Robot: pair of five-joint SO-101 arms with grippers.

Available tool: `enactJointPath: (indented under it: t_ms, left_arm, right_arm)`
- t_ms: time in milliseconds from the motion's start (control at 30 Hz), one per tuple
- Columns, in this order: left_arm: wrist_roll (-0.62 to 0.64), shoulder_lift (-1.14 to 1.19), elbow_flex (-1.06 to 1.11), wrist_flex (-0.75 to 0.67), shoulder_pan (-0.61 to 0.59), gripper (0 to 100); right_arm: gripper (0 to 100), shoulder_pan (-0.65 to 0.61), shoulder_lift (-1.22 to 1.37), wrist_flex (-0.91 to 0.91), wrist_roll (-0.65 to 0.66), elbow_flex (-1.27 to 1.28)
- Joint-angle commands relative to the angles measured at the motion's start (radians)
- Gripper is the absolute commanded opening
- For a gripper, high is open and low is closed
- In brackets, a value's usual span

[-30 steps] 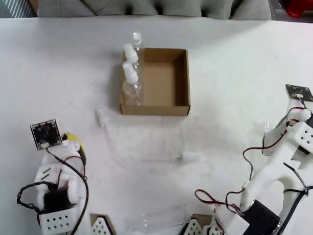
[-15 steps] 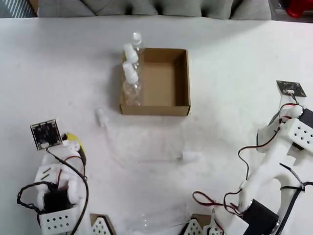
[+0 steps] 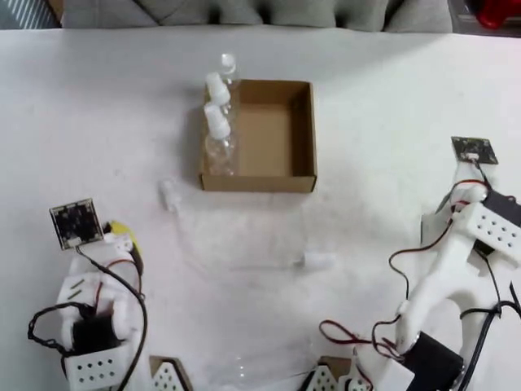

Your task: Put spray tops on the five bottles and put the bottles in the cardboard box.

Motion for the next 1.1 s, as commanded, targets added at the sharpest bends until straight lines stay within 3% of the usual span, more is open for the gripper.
enactJointPath:
  t_ms: [0, 800, 1067]
  left_arm:
    - [0.003, -0.018, -0.006, -0.015, 0.012, 2]
    - [0.003, -0.018, -0.006, -0.015, 0.01, 2]
    - [0.003, -0.018, -0.006, -0.015, 0.012, 2]
  right_arm:
    - [28.3, -0.025, -0.022, -0.096, -0.009, 0.011]
    - [28.3, -0.018, 0.392, -0.16, 0.006, -0.245]
    - [28.3, -0.022, 0.476, -0.064, 0.123, -0.338]
